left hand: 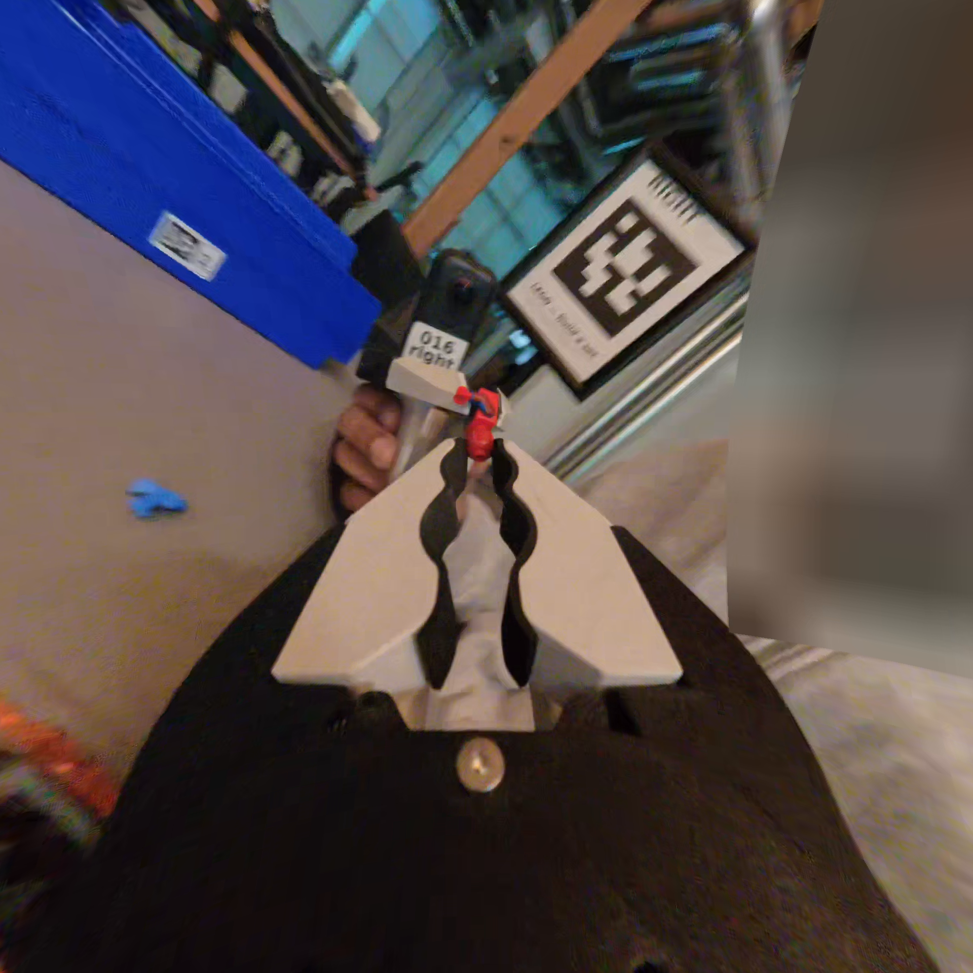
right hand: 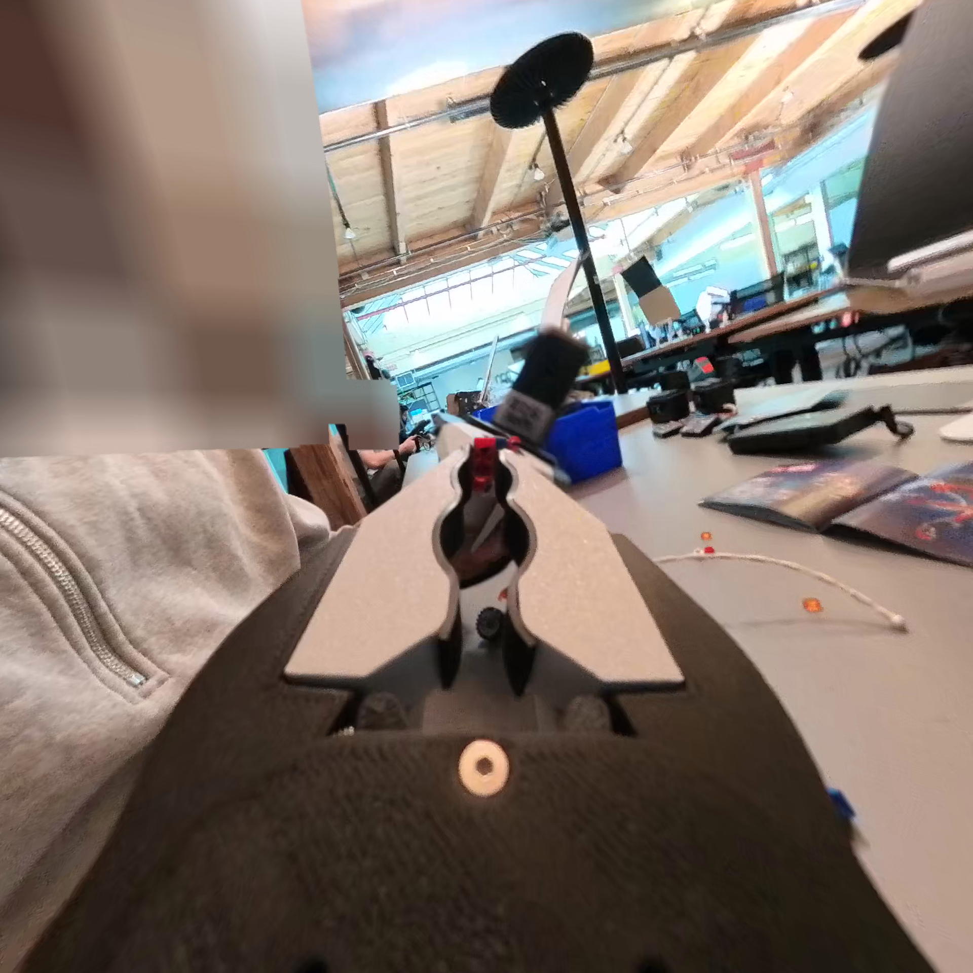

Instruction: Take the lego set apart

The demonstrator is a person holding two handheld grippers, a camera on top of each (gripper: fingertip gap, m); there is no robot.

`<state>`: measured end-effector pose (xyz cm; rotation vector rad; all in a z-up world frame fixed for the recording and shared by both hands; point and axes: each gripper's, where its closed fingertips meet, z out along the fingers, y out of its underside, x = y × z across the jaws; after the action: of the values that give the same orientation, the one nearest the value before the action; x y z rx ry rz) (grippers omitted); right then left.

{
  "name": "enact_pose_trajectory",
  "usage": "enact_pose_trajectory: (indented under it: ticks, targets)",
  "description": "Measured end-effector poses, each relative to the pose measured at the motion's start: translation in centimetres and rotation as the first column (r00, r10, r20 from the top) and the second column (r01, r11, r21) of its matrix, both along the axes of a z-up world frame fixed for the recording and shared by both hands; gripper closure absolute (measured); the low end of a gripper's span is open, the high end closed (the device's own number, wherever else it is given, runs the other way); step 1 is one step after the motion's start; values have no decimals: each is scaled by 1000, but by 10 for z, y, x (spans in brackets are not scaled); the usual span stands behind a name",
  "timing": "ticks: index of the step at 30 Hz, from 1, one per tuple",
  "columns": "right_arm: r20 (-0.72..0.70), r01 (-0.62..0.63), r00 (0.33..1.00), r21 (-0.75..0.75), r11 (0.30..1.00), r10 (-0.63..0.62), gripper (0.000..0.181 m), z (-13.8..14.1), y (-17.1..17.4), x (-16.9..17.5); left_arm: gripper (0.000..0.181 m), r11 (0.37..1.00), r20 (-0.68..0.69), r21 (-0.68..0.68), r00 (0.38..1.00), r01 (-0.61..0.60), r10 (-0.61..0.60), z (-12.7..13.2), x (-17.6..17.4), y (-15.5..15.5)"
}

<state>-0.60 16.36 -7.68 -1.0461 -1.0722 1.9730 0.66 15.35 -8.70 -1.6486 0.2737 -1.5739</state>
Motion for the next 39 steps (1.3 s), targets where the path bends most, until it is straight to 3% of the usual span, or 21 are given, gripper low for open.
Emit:
enact_pose_trajectory:
  ticks: [1, 3, 5, 7, 8, 9, 11, 14, 17, 19, 24, 26, 30, 33, 37, 39]
  targets:
    - [25, -10, 1000, -33, 999, 11, 177, -4, 3, -3, 172, 995, -155, 86, 985, -59, 72, -5, -3, 3]
    - [60, -71, 995, -154, 986, 81, 177, -11, 7, -8, 171, 955, -439, 277, 870, -108, 226, -14, -10, 7]
    - [78, -131, 984, -281, 951, 159, 176, -18, 10, -12, 171, 885, -633, 459, 671, -75, 385, -23, -17, 11]
    - [74, -190, 969, -387, 902, 236, 176, -22, 11, -14, 171, 813, -701, 582, 503, -8, 506, -26, -20, 13]
    - [56, -221, 961, -427, 877, 270, 176, -22, 11, -13, 171, 788, -701, 616, 466, 12, 541, -26, -19, 13]
    - [39, -253, 951, -466, 848, 305, 176, -22, 11, -12, 171, 768, -696, 640, 447, 30, 562, -25, -19, 13]
    - [22, -288, 937, -515, 807, 348, 177, -23, 11, -13, 171, 768, -685, 640, 474, 31, 553, -26, -19, 13]
    - [53, -249, 948, -495, 832, 315, 176, -26, 12, -15, 170, 735, -643, 678, 497, 16, 582, -26, -21, 15]
    - [53, -250, 948, -493, 834, 315, 176, -26, 12, -15, 165, 639, -595, 768, 419, 45, 686, -22, -23, 17]
    - [62, -248, 947, -487, 838, 316, 177, -27, 11, -16, 170, 618, -597, 782, 386, 83, 704, -25, -21, 16]
    - [72, -248, 946, -469, 848, 316, 176, -27, 7, -16, 173, 617, -601, 781, 389, 101, 698, -24, -21, 13]
    - [71, -236, 952, -453, 860, 299, 177, -26, 8, -16, 173, 659, -623, 749, 406, 65, 668, -23, -21, 15]
    - [86, -167, 973, -373, 913, 213, 177, -24, 13, -13, 172, 795, -612, 596, 578, -113, 540, -22, -19, 19]
    - [92, -123, 984, -252, 960, 150, 176, -19, 11, -9, 172, 884, -535, 434, 739, -175, 409, -18, -14, 16]
    - [92, -86, 992, -32, 996, 88, 177, -13, 2, 0, 172, 987, -273, 132, 953, -97, 131, -11, -4, 6]
    - [96, -73, 993, 78, 994, 66, 176, -13, -4, 5, 172, 1000, -140, 18, 990, -16, 19, -11, 1, 1]
